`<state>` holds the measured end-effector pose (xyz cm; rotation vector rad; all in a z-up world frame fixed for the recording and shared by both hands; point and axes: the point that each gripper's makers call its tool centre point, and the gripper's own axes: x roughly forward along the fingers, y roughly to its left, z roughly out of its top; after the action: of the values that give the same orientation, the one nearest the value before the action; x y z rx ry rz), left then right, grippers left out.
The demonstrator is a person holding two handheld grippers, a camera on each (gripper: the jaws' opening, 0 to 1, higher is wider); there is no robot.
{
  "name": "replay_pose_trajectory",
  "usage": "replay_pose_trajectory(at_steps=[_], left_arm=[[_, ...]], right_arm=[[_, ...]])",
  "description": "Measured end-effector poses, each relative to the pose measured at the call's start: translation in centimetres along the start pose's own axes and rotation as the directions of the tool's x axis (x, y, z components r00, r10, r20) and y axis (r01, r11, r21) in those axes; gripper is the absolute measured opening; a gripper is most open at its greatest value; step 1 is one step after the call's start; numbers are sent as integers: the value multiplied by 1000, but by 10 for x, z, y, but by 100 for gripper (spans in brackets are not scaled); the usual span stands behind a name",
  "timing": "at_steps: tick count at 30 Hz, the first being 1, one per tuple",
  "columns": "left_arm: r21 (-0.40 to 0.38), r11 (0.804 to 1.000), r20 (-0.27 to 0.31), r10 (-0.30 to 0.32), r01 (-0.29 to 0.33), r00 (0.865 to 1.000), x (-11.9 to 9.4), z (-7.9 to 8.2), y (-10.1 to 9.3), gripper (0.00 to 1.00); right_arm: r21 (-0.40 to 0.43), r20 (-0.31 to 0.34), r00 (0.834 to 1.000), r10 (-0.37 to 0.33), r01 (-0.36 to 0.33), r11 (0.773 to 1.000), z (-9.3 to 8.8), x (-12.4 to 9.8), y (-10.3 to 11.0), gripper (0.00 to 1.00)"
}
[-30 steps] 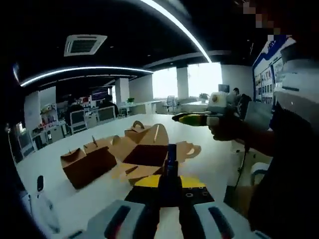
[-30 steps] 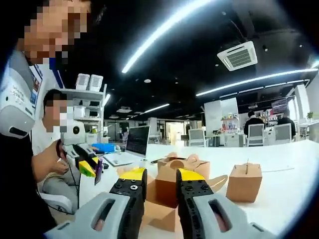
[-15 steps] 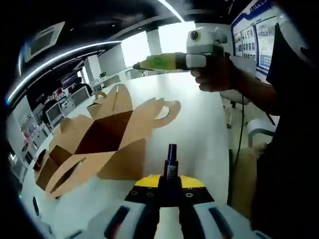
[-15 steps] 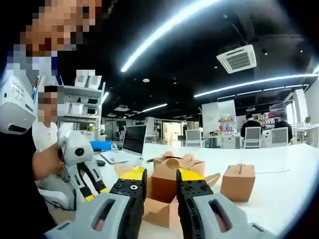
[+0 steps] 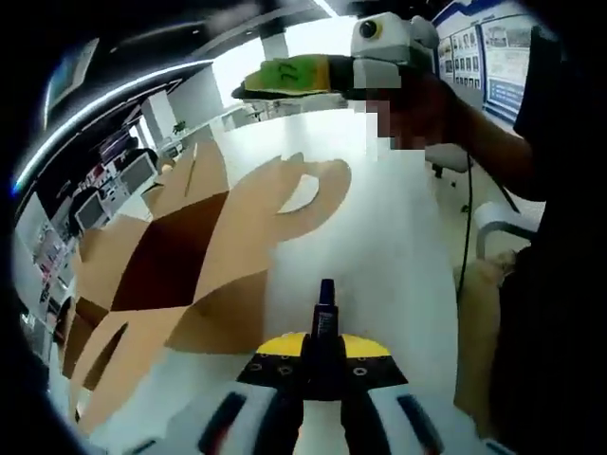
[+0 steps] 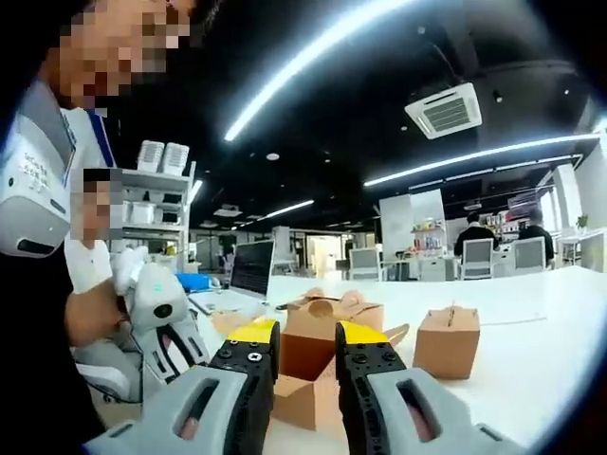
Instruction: Pick up one paper box from the group, open the paper box, and remove the item inside
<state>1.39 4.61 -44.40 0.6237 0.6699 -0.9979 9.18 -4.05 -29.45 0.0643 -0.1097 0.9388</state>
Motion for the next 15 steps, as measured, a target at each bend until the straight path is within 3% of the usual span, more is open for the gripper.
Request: replay_pose_trajectory(at_steps=[5,9,13,15], left_arm=[[13,999,10,-42,42,999,2,2,-6,14],[-24,989,104,-142,145,985,7,10,-19,14],[-3,992,109,-124,125,986,6,7,-14,15],[-30,992,94,-122,125,988,6,3,-13,18]], right_arm=[[3,-5,1000,-1,2,1000,-3,2,-1,25],[59,16,1000,8,-8,998,-2,5,0,25],[56,18,1000,-1,0,998,0,6,-2,25],[41,5,1000,-1,1,999,-1,6,-2,25]])
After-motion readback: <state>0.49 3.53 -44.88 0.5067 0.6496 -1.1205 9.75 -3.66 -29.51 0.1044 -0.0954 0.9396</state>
